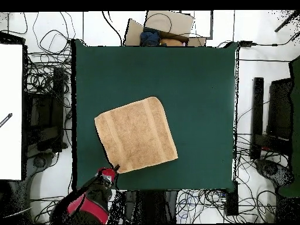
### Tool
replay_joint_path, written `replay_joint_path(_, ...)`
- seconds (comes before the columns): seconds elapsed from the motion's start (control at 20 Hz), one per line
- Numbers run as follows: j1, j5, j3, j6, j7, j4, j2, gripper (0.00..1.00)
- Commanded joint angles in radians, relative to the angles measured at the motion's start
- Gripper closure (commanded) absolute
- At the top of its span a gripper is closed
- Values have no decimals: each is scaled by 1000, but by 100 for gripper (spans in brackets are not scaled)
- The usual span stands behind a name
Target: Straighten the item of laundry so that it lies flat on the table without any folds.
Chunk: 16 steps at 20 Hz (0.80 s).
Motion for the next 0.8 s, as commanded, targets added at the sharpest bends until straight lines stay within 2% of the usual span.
replay_joint_path(0.05,48,89,-53,-89,331,-64,121,100)
replay_joint_path(0.35,74,125,-73,-131,301,-56,147,100)
replay_joint_path(0.4,76,130,-74,-132,292,-55,146,0)
replay_joint_path(0.8,103,162,-71,-122,272,-52,152,0)
